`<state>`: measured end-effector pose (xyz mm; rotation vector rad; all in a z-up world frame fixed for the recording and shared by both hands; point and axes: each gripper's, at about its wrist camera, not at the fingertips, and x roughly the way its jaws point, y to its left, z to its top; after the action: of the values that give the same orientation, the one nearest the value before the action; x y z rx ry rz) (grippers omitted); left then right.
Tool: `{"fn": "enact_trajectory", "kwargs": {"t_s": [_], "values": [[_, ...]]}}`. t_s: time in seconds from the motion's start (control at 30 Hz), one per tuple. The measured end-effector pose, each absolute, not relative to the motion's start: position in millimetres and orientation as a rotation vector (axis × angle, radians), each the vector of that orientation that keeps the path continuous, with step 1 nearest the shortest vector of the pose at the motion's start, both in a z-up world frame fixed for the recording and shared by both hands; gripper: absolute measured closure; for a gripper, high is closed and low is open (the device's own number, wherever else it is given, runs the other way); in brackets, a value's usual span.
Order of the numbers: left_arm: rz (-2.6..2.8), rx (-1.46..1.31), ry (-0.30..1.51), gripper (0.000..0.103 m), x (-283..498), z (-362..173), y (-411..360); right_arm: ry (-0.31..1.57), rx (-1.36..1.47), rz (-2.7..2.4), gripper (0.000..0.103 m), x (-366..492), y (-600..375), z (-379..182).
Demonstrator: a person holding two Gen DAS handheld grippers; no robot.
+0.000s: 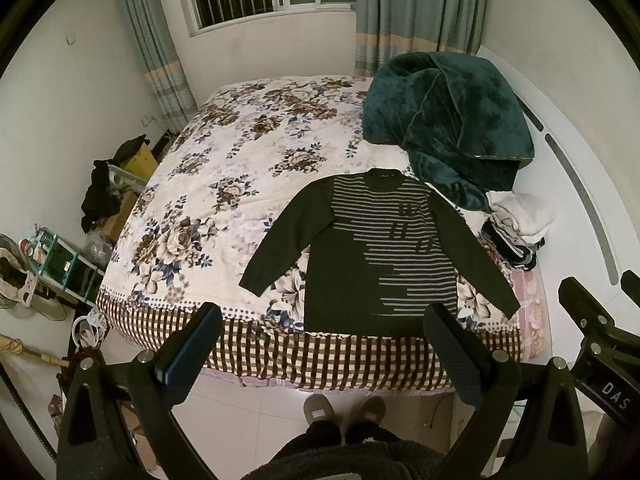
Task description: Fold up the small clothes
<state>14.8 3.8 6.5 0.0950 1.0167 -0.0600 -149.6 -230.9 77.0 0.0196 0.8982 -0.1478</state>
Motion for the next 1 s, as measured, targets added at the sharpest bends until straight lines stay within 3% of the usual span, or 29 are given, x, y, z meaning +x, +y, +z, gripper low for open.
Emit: {"fn": "enact_trajectory", "kwargs": {"t_s": [1.0], "values": [[-0.054, 0.085, 1.005, 0.0, 12, 8, 14, 0.893, 0.009, -0.141, 0.0, -148, -216, 79]]}}
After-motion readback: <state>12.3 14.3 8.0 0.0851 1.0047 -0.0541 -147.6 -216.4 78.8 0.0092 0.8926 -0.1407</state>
